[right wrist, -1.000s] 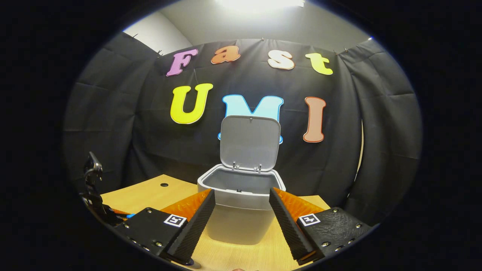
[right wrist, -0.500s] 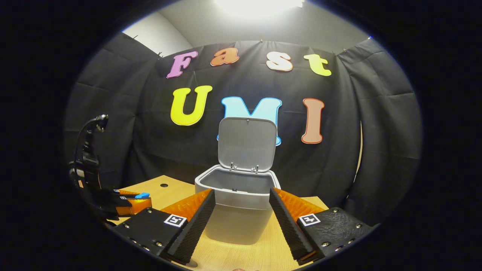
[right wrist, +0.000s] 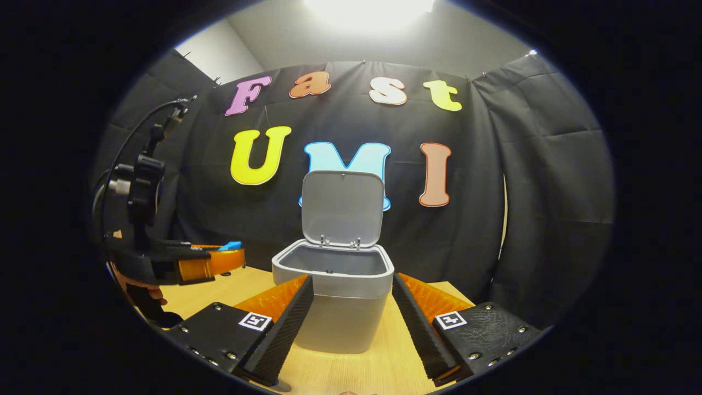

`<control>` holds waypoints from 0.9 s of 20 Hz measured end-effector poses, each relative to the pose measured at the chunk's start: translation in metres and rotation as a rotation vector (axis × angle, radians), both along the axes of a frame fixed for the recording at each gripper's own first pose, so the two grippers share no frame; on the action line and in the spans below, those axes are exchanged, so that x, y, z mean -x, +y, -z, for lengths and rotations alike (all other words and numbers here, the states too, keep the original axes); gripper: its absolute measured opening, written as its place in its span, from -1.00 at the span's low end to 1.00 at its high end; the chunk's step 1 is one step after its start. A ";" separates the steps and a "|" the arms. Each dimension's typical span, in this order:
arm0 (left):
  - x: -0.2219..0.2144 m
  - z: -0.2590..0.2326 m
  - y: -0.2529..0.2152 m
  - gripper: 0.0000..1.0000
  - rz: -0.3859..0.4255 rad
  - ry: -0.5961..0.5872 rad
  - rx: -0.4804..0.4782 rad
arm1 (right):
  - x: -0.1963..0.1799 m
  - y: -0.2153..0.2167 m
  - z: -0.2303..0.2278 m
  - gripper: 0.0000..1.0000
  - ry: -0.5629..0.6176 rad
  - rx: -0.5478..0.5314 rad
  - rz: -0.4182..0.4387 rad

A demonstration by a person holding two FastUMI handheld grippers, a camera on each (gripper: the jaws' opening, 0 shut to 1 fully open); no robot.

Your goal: Press the lid of the desktop garbage bin to open it, pick up the crumpled paper on the desktop and throw it into the bin, then pick up the pop can on the desktop and drop it into the bin, and finally close the garbage bin lid.

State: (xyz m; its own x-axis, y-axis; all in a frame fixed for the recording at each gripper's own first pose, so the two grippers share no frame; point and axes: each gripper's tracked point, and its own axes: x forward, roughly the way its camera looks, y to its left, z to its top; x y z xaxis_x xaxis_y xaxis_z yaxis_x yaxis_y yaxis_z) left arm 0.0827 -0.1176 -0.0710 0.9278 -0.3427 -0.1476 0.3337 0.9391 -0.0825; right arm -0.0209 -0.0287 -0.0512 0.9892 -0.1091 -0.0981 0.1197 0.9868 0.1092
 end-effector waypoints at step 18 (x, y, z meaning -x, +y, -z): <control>-0.066 -0.008 -0.070 -0.39 0.086 -0.049 0.003 | 0.034 -0.034 0.024 0.86 0.102 -0.008 0.168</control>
State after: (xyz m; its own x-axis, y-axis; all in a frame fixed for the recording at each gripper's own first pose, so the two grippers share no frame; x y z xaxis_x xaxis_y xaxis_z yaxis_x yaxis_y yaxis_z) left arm 0.1490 -0.1874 -0.0626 0.9009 -0.4221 -0.1013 0.4172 0.9064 -0.0668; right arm -0.0546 -0.0631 -0.0751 0.9422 -0.2704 -0.1981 0.2931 0.9513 0.0958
